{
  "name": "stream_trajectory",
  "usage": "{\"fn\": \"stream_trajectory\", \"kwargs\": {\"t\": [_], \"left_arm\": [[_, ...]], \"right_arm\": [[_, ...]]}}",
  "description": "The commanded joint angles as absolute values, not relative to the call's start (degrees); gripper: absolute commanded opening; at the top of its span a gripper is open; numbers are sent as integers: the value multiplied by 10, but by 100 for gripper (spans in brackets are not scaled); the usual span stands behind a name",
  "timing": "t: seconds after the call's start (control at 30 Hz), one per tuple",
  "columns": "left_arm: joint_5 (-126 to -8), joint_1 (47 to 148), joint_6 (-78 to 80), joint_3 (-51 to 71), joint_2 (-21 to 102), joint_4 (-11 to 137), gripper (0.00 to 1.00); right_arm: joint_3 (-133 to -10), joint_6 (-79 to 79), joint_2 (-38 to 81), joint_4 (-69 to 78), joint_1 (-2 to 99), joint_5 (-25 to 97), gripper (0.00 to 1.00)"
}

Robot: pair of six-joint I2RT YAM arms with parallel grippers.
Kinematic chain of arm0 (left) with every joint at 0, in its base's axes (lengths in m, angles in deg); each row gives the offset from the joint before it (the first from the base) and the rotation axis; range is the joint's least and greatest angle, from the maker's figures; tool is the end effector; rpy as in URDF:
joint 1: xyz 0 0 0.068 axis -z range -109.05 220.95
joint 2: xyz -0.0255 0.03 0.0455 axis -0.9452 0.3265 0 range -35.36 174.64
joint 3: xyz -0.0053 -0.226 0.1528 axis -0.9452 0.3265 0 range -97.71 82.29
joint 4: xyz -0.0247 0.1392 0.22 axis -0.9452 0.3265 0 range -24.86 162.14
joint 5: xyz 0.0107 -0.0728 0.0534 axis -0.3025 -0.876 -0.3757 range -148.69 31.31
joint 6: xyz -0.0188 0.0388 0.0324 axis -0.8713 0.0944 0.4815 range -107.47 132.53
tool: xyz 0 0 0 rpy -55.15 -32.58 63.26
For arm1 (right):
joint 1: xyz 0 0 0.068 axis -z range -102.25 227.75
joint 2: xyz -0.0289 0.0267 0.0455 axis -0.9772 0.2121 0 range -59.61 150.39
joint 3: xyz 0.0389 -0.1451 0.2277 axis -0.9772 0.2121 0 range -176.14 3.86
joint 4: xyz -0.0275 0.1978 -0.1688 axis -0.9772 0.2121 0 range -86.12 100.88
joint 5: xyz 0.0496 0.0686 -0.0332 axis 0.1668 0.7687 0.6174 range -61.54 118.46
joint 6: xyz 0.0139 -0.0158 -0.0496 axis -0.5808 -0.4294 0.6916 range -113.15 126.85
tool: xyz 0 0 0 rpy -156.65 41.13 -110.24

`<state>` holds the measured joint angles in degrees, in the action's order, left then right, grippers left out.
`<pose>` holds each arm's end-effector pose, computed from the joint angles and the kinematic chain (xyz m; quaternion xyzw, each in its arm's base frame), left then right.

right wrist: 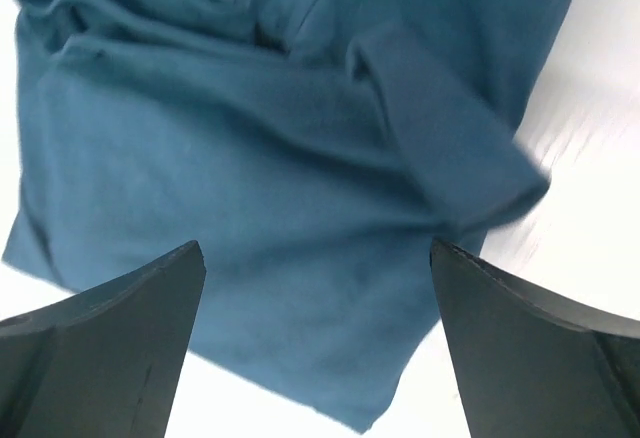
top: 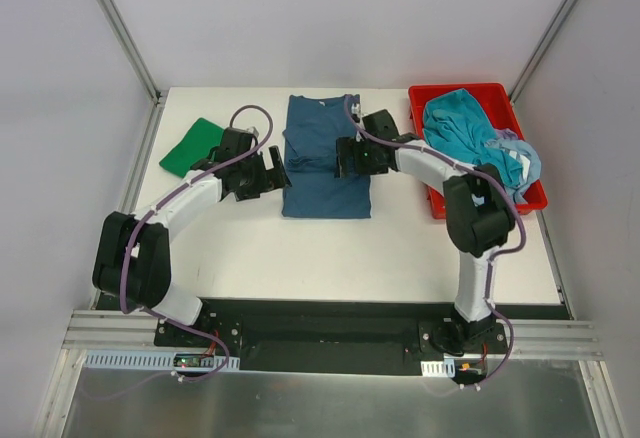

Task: Fold and stack the t-shirts
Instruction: Fold the folded rectangular tshirt in 1/3 of the way, then grab one side of the 2/3 rectangular tshirt with both arms

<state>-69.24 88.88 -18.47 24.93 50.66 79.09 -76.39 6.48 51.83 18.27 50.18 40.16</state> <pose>0.3079 -0.1065 0.2382 -0.0670 0.9101 -0.2423 0.3293 0.3808 0.2070 0.2059 -0.2541 0.8861 0.1824 0.3421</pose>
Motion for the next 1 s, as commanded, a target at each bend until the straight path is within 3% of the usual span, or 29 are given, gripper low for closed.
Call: {"fn": "stream_trajectory", "kwargs": {"t": [0.0,0.17,0.37,0.47,0.7,0.97], "left_arm": [[-704,890,-190,243,515,783,99],[-715,890,-191,233,535,782,99],[-731,890,-195,238,545,777,99],[-742,890,-197,242,553,775,97],[-760,895,-196,280,556,773,68],[-788,895,-199,294,582,752,60]], "right_arm": [[-891,140,578,222,504,344,96],[-1038,189,670,285,507,339,96],[-1058,188,665,290,505,372,96],[-1001,170,612,260,505,371,96],[-742,70,422,187,506,333,96],[-535,-38,296,143,506,360,96]]}}
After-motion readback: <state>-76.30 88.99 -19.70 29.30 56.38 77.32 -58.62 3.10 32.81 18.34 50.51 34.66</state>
